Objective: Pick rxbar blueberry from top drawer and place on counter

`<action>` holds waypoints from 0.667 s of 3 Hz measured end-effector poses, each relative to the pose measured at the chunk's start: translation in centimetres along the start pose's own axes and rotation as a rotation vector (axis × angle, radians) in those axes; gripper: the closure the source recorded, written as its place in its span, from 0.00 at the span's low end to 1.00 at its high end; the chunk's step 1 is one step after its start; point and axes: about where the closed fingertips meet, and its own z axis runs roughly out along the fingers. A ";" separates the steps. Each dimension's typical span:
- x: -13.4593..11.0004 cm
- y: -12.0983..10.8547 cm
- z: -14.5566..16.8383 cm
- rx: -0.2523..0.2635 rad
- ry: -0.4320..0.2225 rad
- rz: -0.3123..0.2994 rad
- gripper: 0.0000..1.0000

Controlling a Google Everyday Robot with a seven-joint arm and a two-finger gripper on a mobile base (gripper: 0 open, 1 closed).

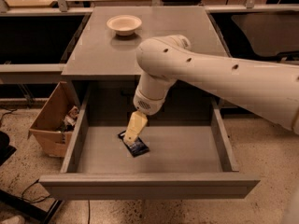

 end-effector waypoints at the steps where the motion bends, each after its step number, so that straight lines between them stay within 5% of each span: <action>1: -1.5 -1.8 4.5 0.029 0.037 0.032 0.00; 2: -2.4 -3.4 7.8 0.091 0.027 0.048 0.00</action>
Offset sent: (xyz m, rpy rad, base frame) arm 0.0693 0.0381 -0.1047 -0.0749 -0.1279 -0.1106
